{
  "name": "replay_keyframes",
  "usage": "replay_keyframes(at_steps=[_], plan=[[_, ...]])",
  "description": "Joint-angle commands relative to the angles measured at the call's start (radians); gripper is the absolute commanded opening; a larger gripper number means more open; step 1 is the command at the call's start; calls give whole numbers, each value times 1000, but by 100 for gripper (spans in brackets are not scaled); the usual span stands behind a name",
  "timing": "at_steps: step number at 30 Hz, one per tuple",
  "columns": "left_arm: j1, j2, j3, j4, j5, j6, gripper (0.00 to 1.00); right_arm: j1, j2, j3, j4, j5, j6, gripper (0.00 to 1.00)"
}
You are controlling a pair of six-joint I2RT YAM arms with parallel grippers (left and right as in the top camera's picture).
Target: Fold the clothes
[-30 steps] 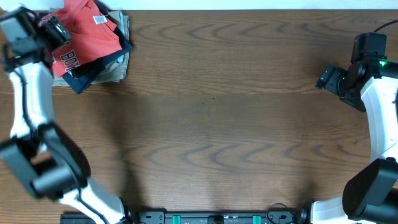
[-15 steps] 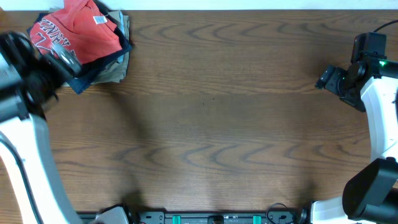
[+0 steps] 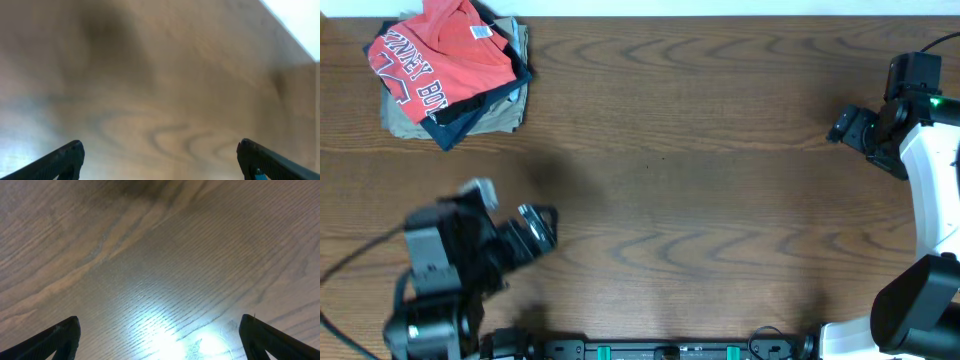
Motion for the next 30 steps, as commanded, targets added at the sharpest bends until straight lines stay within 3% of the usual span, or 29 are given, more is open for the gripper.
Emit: replay_keyframes(at_steps=[1, 9, 17, 24, 30], plan=[[-17, -57, -34, -68, 22, -20, 98, -6, 1, 4, -1, 10, -2, 99], [-17, -65, -34, -150, 17, -19, 98, -6, 1, 4, -1, 10, -2, 99], [-20, -66, -38, -103, 8, 143, 98, -6, 1, 4, -1, 10, -2, 99], [-78, -151, -171, 183, 8, 254, 98, -6, 1, 4, -1, 10, -2, 99], [-96, -321, -415, 564, 8, 262, 98, -6, 1, 4, -1, 10, -2, 99]])
